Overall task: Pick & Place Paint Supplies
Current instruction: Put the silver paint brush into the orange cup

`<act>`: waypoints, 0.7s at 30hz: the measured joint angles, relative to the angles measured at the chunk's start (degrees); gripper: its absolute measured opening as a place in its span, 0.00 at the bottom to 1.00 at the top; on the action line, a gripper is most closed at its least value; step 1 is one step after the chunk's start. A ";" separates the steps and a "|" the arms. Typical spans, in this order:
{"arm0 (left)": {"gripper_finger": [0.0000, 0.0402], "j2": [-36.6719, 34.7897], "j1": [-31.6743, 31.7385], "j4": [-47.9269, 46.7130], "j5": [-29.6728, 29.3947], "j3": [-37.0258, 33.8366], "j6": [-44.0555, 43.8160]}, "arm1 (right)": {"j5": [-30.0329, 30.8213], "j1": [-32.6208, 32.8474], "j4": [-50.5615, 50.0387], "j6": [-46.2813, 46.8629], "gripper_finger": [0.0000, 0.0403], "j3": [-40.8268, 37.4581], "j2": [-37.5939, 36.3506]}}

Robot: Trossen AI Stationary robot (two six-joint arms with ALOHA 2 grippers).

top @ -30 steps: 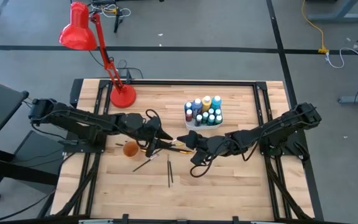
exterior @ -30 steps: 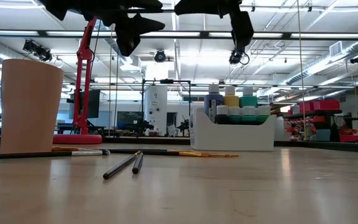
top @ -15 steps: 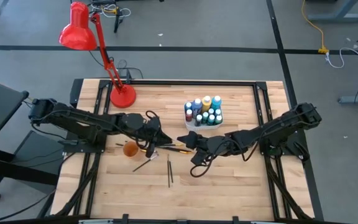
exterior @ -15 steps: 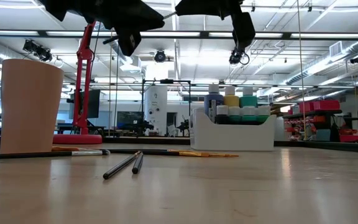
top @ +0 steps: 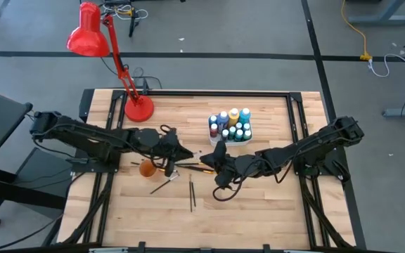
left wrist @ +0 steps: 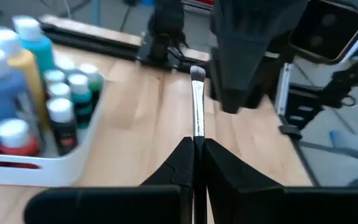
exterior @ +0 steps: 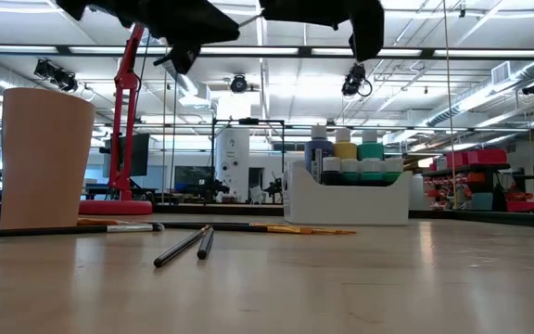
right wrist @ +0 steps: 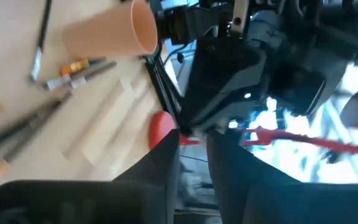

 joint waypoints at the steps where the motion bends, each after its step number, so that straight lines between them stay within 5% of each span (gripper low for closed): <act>1: 0.06 -1.33 -0.47 -1.43 -1.99 0.00 1.34 | 0.02 0.27 -0.03 2.59 0.22 0.00 0.00; 13: 0.06 -18.44 -16.91 -20.27 -39.80 -0.05 4.78 | 5.46 0.77 -1.02 20.92 0.23 0.00 0.00; 21: 0.08 -16.62 -30.94 -7.74 -63.85 -11.10 0.27 | 2.34 0.49 -1.13 22.63 0.23 0.00 0.00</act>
